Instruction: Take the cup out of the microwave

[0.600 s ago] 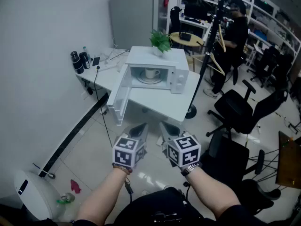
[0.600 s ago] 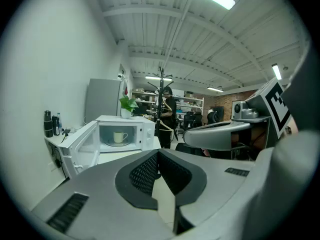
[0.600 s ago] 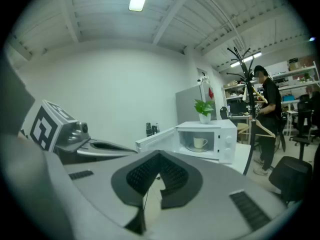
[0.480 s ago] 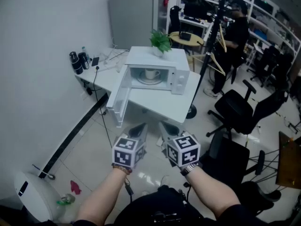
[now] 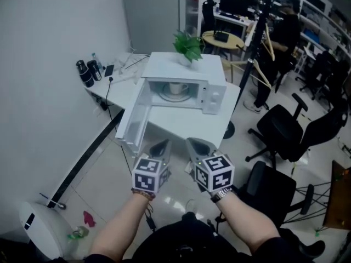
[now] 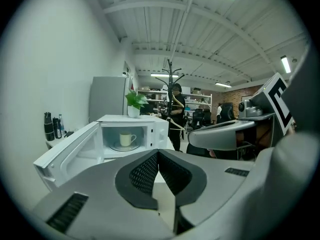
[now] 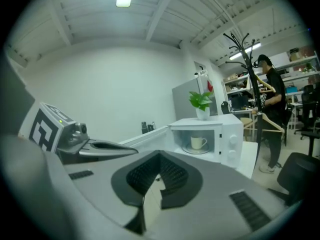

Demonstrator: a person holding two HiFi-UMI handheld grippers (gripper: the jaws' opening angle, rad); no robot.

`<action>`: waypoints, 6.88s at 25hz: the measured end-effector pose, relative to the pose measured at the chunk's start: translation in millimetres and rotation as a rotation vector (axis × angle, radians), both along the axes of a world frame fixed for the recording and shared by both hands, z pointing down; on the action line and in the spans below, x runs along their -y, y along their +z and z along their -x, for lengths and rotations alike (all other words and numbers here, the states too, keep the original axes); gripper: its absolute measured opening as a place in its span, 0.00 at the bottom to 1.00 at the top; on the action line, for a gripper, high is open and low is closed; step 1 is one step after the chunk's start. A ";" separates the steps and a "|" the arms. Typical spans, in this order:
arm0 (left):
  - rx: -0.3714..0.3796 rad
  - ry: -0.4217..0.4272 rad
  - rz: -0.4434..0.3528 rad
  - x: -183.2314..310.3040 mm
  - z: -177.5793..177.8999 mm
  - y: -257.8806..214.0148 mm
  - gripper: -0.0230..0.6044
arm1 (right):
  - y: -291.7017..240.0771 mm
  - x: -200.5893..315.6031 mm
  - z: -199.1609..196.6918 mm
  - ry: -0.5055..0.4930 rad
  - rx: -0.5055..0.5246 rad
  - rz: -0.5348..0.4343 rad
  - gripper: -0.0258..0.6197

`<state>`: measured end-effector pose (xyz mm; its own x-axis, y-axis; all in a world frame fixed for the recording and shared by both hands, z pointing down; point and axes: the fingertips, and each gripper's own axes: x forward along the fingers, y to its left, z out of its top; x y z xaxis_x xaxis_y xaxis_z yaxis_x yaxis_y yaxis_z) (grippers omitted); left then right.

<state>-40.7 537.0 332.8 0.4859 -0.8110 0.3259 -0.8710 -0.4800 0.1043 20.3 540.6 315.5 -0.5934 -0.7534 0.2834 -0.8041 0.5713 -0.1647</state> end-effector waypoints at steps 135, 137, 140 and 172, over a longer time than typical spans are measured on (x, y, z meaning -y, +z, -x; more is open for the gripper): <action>0.107 -0.195 0.035 395.4 -6.9 176.5 0.70 | 114.1 271.3 -24.2 -0.076 -0.043 0.212 0.06; 0.110 -0.179 0.043 396.8 -9.6 178.5 0.70 | 115.2 271.9 -24.6 -0.075 -0.041 0.215 0.06; 0.113 -0.159 0.051 398.5 -12.7 179.0 0.69 | 115.3 273.2 -24.7 -0.075 -0.039 0.218 0.06; 0.086 -0.229 0.023 365.8 -1.3 143.0 0.67 | 89.2 246.0 -26.0 -0.094 -0.029 0.157 0.06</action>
<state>-39.4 171.1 475.8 0.2595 -0.8890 0.3774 -0.9631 -0.2670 0.0334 46.3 294.6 404.7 -0.6486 -0.6403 0.4114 -0.7542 0.6131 -0.2349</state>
